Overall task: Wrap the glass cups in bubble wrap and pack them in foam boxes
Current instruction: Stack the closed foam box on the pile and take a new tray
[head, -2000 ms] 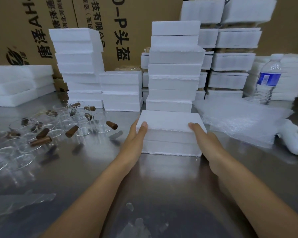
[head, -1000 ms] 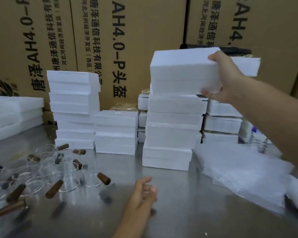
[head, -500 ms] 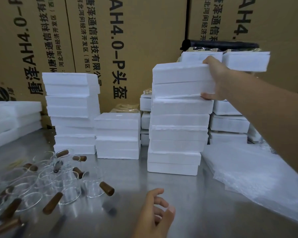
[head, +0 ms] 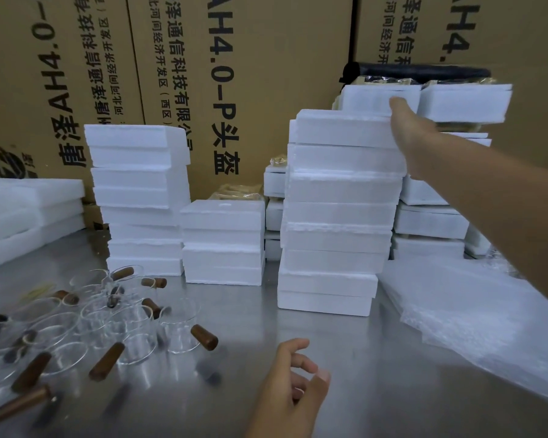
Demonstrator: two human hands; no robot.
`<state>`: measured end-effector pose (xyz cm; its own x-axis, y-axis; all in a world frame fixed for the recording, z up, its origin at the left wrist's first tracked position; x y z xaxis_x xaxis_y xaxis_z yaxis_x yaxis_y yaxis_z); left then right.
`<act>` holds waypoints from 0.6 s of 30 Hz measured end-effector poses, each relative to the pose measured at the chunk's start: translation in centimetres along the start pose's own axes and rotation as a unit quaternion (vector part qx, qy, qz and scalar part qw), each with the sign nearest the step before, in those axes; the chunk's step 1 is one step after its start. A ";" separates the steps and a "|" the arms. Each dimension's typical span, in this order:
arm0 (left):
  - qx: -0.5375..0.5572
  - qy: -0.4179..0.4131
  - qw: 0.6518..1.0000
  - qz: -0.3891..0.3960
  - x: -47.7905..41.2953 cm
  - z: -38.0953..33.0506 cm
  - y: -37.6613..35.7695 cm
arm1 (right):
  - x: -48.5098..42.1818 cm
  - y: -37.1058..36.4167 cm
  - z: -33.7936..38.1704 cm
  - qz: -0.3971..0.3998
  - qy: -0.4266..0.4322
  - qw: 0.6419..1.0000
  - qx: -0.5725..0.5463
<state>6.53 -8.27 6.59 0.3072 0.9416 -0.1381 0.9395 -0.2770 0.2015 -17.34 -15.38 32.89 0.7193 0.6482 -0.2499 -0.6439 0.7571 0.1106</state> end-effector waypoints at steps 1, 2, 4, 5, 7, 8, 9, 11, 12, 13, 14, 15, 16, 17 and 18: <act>-0.002 0.000 1.000 0.002 0.0 0.0 0.0 | -0.1 0.2 0.0 -0.016 -0.001 1.000 -0.005; -0.004 -0.001 1.000 0.003 0.0 0.0 0.0 | 0.0 0.3 0.1 -0.029 0.000 1.000 -0.009; -0.002 -0.002 1.000 0.002 0.0 0.0 0.0 | 0.1 0.2 0.4 -0.030 -0.001 0.999 -0.024; -0.002 -0.001 1.000 0.000 0.1 -0.1 0.0 | 0.1 0.0 0.5 -0.028 -0.002 0.999 -0.027; 0.002 0.002 1.000 0.000 0.1 -0.1 0.1 | 0.6 0.6 1.1 -0.067 0.020 0.997 -0.010; 0.000 0.005 1.000 0.002 0.2 -0.2 0.1 | 1.1 1.3 1.6 -0.103 0.047 0.994 0.005; -0.002 0.007 1.000 0.002 0.2 -0.1 0.0 | 1.8 2.0 2.5 -0.138 0.097 0.985 0.031; -0.012 0.013 1.000 0.005 0.2 0.1 0.0 | 4.7 2.5 5.2 -0.192 0.267 0.939 0.102; -0.016 0.016 1.000 0.010 0.3 0.1 0.0 | 6.6 2.0 6.5 -0.201 0.362 0.902 0.121; -0.018 0.018 1.000 0.011 0.3 0.2 0.0 | 8.4 1.1 7.4 -0.192 0.436 0.870 0.126; -0.020 0.022 0.999 0.017 0.3 0.2 -0.1 | 9.9 0.0 7.8 -0.168 0.483 0.850 0.123; -0.020 0.023 0.999 0.015 0.2 0.3 0.0 | 11.3 -1.4 8.0 -0.136 0.517 0.837 0.118; -0.018 0.027 0.999 0.017 0.2 0.3 -0.1 | 12.7 -3.0 7.9 -0.099 0.542 0.827 0.113; -0.014 0.029 0.999 0.020 0.2 0.4 -0.1 | 14.0 -4.6 7.7 -0.059 0.564 0.817 0.107; -0.009 0.035 0.999 0.026 0.3 0.4 -0.2 | 15.2 -6.3 7.3 -0.015 0.583 0.806 0.100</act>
<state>6.43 -8.03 6.15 0.3442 0.9371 -0.0585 0.9191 -0.3235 0.2250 -0.40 -9.68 35.43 -0.0741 0.2006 -0.9769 -0.4915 0.8450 0.2108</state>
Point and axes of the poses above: each hand's wrist, its own x-axis away from the middle knuckle, its own y-axis out of the back of the hand, z = x × y, the point moved 8 cm from there along -x, towards the middle knuckle, and after that the axes turned 6 degrees about y, right-handed, at the moved point
